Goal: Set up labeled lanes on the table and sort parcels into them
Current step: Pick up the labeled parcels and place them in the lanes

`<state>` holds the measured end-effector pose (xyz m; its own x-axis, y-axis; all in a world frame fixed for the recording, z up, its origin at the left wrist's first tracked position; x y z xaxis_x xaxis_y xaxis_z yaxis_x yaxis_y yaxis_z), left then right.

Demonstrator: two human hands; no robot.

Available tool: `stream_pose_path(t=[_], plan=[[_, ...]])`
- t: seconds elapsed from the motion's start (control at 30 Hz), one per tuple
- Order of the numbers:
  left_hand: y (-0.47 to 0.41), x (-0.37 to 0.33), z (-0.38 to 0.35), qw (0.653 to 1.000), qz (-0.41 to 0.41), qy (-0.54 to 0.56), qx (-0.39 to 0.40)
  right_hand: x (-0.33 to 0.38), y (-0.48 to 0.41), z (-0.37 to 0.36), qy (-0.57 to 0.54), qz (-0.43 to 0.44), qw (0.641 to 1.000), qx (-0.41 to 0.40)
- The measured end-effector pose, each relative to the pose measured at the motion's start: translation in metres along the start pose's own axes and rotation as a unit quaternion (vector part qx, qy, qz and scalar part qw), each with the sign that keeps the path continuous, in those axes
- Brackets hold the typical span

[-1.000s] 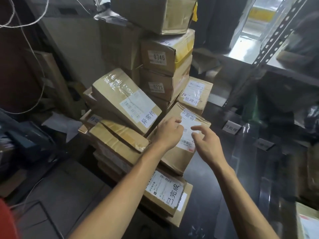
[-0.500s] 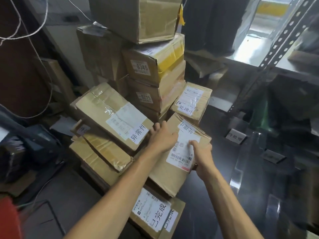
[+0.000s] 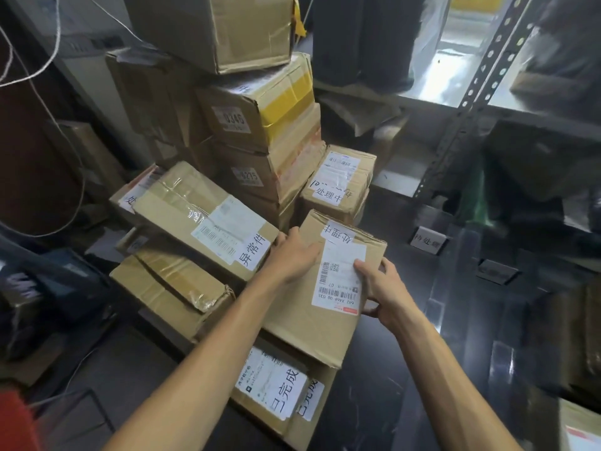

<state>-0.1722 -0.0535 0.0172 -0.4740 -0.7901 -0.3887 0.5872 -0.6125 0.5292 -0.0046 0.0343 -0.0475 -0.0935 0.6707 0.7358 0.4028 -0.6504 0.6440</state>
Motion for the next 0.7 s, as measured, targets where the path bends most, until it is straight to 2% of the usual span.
stream_pose_path(t=[0.43, 0.6, 0.7], plan=[[0.019, -0.006, -0.001, 0.998, -0.052, 0.028, -0.022, -0.01, 0.015, -0.011, 0.031, -0.033, 0.998, 0.051], [0.021, -0.018, 0.005, 0.993, -0.099, -0.002, -0.063, -0.021, 0.009, -0.016, 0.007, -0.02, 1.0, 0.021], [0.023, -0.02, 0.003, 0.992, -0.117, -0.012, -0.041, -0.011, 0.003, -0.013, 0.009, 0.009, 1.0, -0.026]])
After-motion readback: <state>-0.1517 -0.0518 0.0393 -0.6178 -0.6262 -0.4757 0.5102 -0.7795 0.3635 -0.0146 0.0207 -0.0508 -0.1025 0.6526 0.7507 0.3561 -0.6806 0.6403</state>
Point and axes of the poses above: each hand's wrist, its own y-axis away from the middle knuckle, its own z-axis out of the back of the hand, x = y × z, the point moved 6 cm from there along -y, towards the middle knuckle, and after that the axes turned 13 degrees about -y, right-handed, at the moved point
